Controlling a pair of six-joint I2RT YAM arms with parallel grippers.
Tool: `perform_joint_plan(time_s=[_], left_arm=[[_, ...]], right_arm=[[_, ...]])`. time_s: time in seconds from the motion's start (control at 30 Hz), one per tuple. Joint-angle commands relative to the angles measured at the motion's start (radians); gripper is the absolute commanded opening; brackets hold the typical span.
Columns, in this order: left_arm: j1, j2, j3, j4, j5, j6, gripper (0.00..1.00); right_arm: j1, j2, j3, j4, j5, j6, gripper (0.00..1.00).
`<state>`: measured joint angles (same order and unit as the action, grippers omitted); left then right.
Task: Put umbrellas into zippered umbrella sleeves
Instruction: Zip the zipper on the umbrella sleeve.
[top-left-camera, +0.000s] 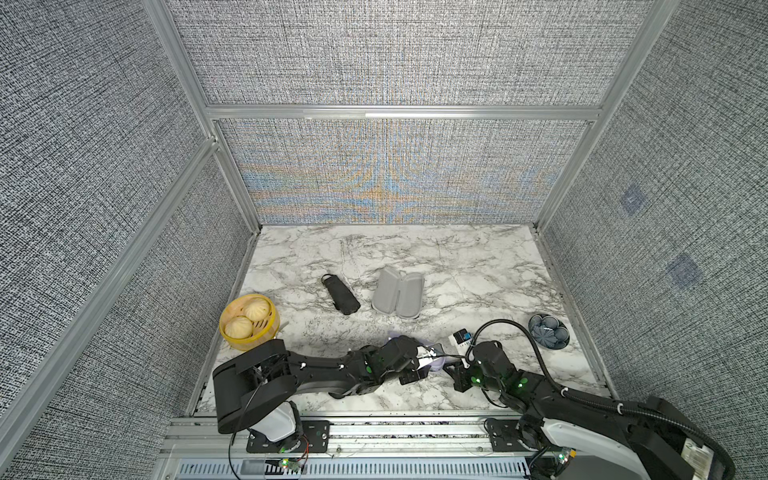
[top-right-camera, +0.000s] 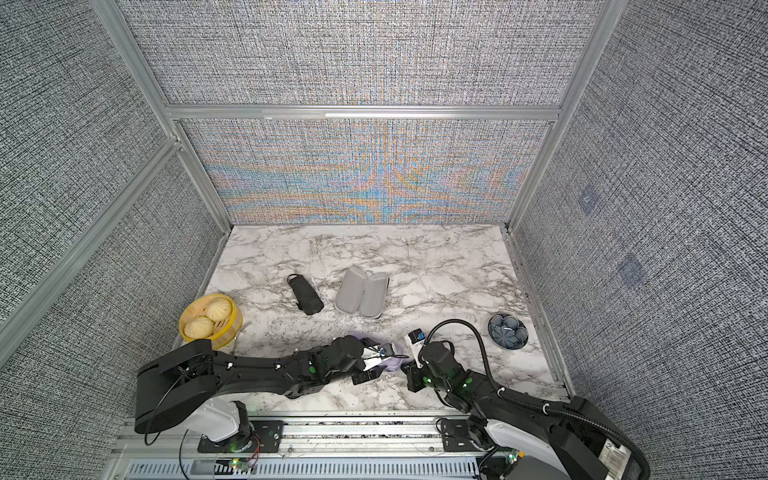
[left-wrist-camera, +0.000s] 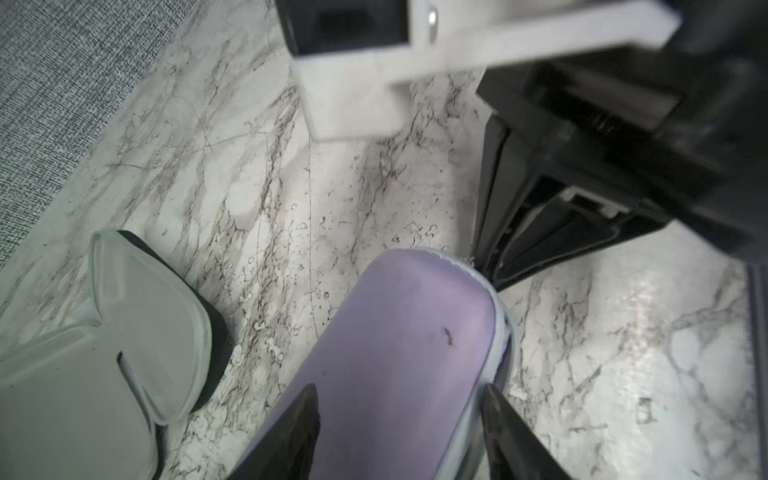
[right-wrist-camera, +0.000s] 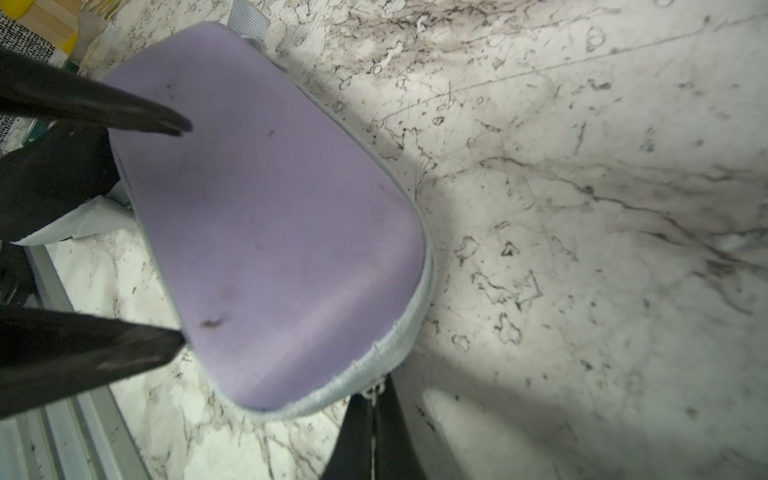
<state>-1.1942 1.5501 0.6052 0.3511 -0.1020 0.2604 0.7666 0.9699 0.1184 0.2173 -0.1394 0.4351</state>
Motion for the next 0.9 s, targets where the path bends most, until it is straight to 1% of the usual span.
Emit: perform_joint_plan(time_s=[0.0,0.07,0.17,0.37,0.4,0.5,0.53,0.63,0.7,0.87], left_arm=[[-0.001,0.038,0.002,0.082,0.009,0.013,0.62],[-0.002,0.071,0.002,0.110,0.006,0.011,0.61],[-0.005,0.102,0.004,0.141,0.025,0.008,0.56],[-0.011,0.157,0.004,0.199,0.042,-0.009,0.55],[-0.013,0.171,0.001,0.213,0.044,-0.011,0.53],[-0.013,0.210,-0.014,0.251,0.018,-0.027,0.50],[-0.013,0.219,-0.027,0.269,0.005,-0.034,0.47],[-0.013,0.232,-0.078,0.339,-0.040,-0.076,0.43],[-0.013,0.237,-0.108,0.390,-0.050,-0.090,0.37],[-0.013,0.275,-0.105,0.391,-0.058,-0.134,0.36]], right_arm=[[0.001,0.001,0.003,0.042,-0.014,-0.007,0.00],[0.000,0.007,0.002,0.046,-0.018,-0.007,0.00],[0.000,0.013,0.001,0.046,-0.017,-0.006,0.00],[0.000,0.021,0.002,0.049,-0.020,-0.007,0.00],[-0.001,0.021,0.002,0.053,-0.022,-0.005,0.00],[0.000,0.018,0.001,0.050,-0.026,-0.001,0.00],[-0.001,0.014,0.003,0.042,-0.031,0.001,0.00],[-0.001,-0.007,-0.007,0.034,-0.056,0.018,0.00],[0.003,-0.022,-0.007,0.015,-0.078,0.032,0.00],[0.062,-0.056,-0.005,-0.007,-0.089,0.054,0.00]])
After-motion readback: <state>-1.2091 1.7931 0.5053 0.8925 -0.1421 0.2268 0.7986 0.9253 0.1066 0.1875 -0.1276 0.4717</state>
